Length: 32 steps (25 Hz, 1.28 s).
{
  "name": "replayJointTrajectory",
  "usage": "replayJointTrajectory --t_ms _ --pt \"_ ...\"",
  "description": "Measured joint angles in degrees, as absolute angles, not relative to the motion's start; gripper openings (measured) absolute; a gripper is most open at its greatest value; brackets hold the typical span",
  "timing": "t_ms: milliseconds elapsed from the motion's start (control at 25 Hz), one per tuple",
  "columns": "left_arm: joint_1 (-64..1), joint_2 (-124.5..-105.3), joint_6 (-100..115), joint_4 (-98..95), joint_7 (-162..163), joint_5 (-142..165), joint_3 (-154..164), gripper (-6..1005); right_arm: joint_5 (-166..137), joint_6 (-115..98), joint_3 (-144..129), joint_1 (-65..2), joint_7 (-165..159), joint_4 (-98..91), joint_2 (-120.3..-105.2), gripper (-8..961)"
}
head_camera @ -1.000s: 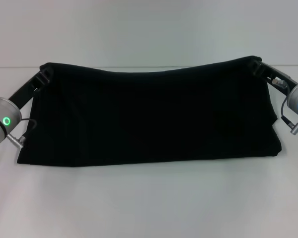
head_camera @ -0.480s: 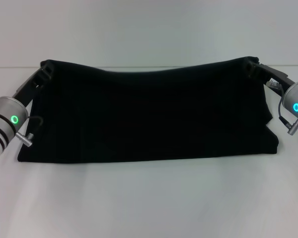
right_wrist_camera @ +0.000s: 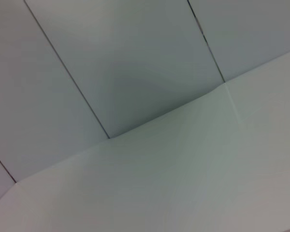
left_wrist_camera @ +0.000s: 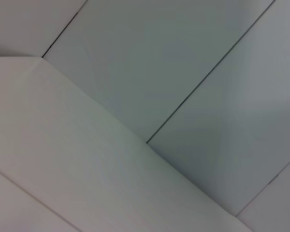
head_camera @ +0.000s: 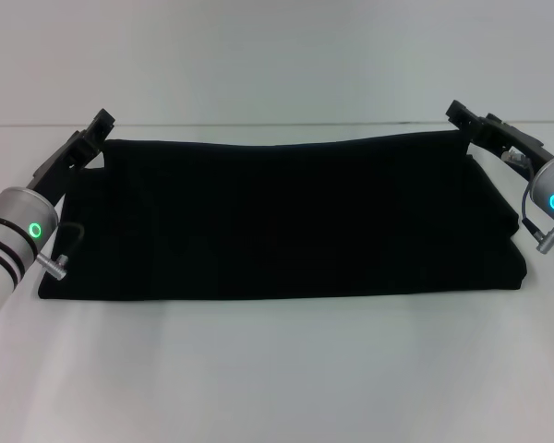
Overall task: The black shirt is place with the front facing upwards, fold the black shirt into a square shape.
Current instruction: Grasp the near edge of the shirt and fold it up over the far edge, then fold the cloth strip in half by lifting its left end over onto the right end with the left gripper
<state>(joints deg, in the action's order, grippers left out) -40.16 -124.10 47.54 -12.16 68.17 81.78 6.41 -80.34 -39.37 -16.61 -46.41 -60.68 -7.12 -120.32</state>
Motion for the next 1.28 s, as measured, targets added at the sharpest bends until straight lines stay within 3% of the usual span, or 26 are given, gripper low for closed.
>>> replayJointTrajectory --t_ms 200,320,400,840,1080,1280 --pt "-39.5 -124.06 47.9 -12.0 68.4 81.9 7.5 645 -80.3 -39.3 -16.6 -46.1 -60.7 -7.1 -120.30 653" --pt "-38.3 -123.86 48.9 -12.4 70.1 82.2 10.9 641 -80.6 -39.3 -17.2 -45.3 -61.4 -7.1 -120.00 771" --pt "-36.7 -123.83 51.4 -14.0 73.2 82.3 14.0 639 -80.8 -40.5 -18.8 -44.2 -63.1 -7.5 -119.78 912" --pt "-26.6 -122.86 67.3 -29.6 103.9 97.0 20.9 640 -81.0 -69.1 -45.5 -29.1 -65.8 -18.2 -119.35 909" --pt "-24.9 -120.79 76.0 -37.3 121.6 112.5 19.3 640 -83.8 -74.8 -53.9 -26.4 -58.6 -19.0 -118.92 907" --pt "-25.3 -119.25 81.7 -41.6 129.3 124.0 14.4 640 -91.0 -76.7 -54.7 -26.9 -53.7 -18.7 -119.69 906"
